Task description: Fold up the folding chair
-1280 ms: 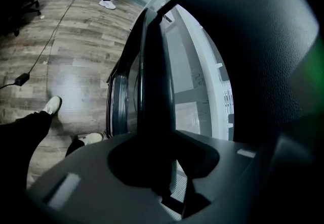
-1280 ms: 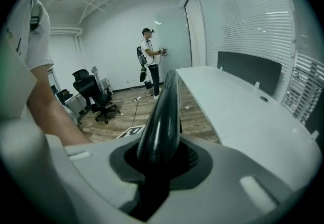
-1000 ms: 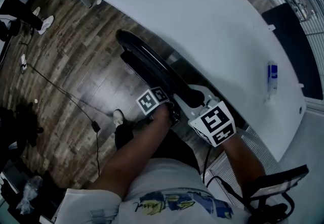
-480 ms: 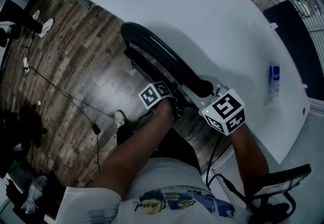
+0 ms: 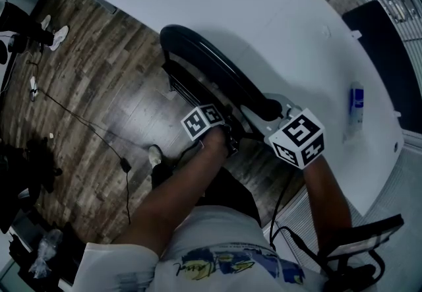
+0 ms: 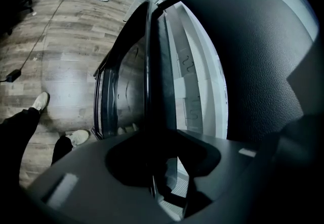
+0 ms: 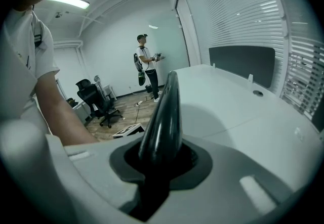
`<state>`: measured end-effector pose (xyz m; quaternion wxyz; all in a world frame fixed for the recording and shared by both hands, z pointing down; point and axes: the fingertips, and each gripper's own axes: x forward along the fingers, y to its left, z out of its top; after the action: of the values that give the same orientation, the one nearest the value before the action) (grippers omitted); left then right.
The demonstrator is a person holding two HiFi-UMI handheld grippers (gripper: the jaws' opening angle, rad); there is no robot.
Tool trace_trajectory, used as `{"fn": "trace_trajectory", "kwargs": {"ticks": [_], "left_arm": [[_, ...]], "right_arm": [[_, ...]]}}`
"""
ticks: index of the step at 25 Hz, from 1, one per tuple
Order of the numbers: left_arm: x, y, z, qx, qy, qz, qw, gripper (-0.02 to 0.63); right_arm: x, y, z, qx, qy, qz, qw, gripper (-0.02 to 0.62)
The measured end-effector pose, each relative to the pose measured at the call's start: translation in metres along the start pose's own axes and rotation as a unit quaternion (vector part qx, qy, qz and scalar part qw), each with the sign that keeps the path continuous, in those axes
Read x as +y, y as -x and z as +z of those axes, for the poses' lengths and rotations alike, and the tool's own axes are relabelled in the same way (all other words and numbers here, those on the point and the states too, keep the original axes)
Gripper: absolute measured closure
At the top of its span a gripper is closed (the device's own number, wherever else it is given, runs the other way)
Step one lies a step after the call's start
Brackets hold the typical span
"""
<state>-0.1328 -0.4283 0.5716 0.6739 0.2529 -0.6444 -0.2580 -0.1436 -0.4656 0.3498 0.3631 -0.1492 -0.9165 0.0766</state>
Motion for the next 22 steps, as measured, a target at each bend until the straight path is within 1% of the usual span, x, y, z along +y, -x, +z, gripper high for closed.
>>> {"fn": "trace_trajectory", "kwargs": {"ticks": [7, 12, 18, 22], "left_arm": [[-0.006, -0.006, 0.003, -0.001, 0.002, 0.000, 1.0000, 0.446], [-0.007, -0.007, 0.003, 0.001, -0.007, -0.002, 1.0000, 0.442], [-0.006, -0.008, 0.003, 0.021, -0.033, -0.006, 0.9992, 0.431], [-0.008, -0.010, 0.001, 0.050, -0.058, -0.023, 0.9968, 0.414]], "right_arm": [[-0.012, 0.001, 0.001, -0.001, -0.003, 0.005, 1.000, 0.526], [-0.014, 0.001, 0.001, 0.001, -0.003, 0.006, 1.000, 0.526], [-0.015, -0.001, 0.000, 0.001, -0.003, 0.001, 1.000, 0.520], [-0.016, 0.000, 0.000, 0.000, 0.003, -0.008, 1.000, 0.508]]}}
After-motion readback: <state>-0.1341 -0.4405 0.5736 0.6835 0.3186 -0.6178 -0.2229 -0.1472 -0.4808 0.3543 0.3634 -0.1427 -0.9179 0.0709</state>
